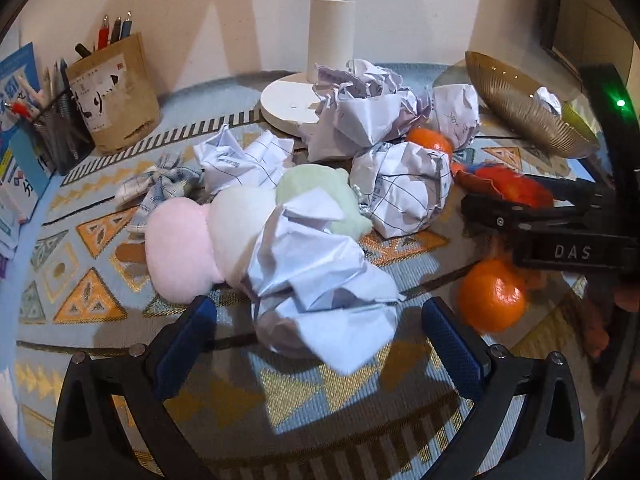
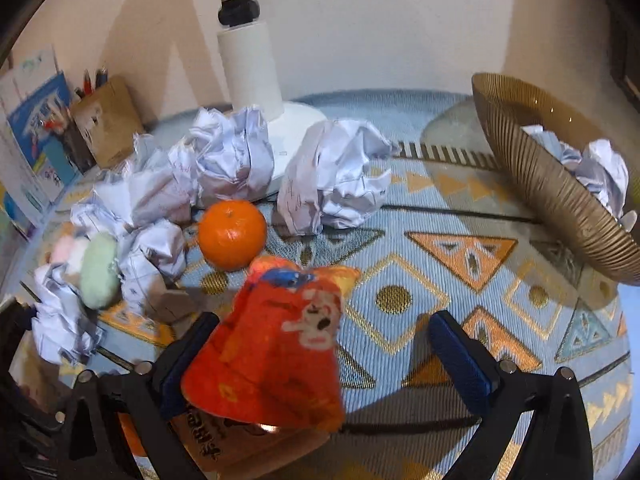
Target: Organize objects
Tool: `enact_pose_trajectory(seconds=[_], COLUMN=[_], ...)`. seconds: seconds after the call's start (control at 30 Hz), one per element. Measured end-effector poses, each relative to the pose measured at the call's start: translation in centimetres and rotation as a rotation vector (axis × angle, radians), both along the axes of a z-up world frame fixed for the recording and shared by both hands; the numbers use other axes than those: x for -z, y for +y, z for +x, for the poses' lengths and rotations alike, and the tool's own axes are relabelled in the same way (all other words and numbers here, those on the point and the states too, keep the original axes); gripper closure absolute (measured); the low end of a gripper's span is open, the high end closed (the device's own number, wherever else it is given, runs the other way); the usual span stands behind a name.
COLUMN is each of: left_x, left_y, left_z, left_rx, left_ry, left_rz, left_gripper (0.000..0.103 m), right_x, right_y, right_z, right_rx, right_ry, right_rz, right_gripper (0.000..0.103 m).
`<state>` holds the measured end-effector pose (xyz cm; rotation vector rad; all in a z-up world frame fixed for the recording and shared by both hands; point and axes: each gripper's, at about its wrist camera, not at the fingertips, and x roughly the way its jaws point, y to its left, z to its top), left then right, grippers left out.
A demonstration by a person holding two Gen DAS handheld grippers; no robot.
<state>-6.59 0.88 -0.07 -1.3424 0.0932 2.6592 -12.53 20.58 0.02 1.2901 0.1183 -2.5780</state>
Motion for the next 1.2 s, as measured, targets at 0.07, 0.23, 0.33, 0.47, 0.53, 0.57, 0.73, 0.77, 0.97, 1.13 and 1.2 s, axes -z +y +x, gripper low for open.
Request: enact_pose_trajectory(seconds=[0.07, 0.23, 0.33, 0.47, 0.53, 0.57, 0.73, 0.77, 0.97, 1.13, 1.2], left_x=[0.0, 0.0, 0.0, -0.2, -0.5, -0.8, -1.6, -1.8, -2.9, -3.1, -3.2], left_y=[0.1, 0.1, 0.0, -0.5, -1.3, -1.8, -3.1, -2.9, -1.7, -1.9, -1.9], left_z=[0.0, 0.1, 0.0, 0.1, 0.4, 0.8, 1.8, 2.1, 2.7, 2.8, 2.9], left_rx=[-0.007, -0.011, -0.016, -0.020, -0.039, -0.057, -0.104, -0.103, -0.082, -0.084, -0.086], left_ry=[0.000, -0.001, -0.001, 0.006, 0.033, 0.056, 0.130, 0.148, 0.231, 0.239, 0.239], left_rz=[-0.005, -0.003, 0.006, 0.050, 0.090, 0.106, 0.149, 0.138, 0.078, 0.073, 0.073], left_gripper=[0.000, 0.000, 0.001, 0.001, 0.035, 0.056, 0.059, 0.059, 0.058, 0.058, 0.057], right_x=[-0.1, -0.1, -0.1, -0.3, -0.5, -0.8, -1.4, -1.6, -2.5, -2.8, -2.8], right_y=[0.3, 0.4, 0.6, 0.6, 0.8, 1.0, 1.6, 1.9, 3.1, 3.8, 3.8], right_z=[-0.1, -0.1, 0.1, 0.5, 0.8, 1.1, 1.7, 1.8, 2.7, 3.0, 3.1], right_rx=[0.001, 0.001, 0.005, 0.023, 0.029, 0.022, -0.006, -0.005, 0.004, 0.009, 0.010], right_ry=[-0.001, 0.001, 0.004, 0.014, 0.032, 0.047, 0.075, 0.087, 0.149, 0.172, 0.171], right_rz=[-0.017, -0.017, -0.028, -0.037, -0.053, -0.075, -0.155, -0.176, -0.265, -0.319, -0.323], right_gripper=[0.000, 0.000, 0.001, 0.012, 0.044, 0.059, 0.060, 0.060, 0.060, 0.060, 0.060])
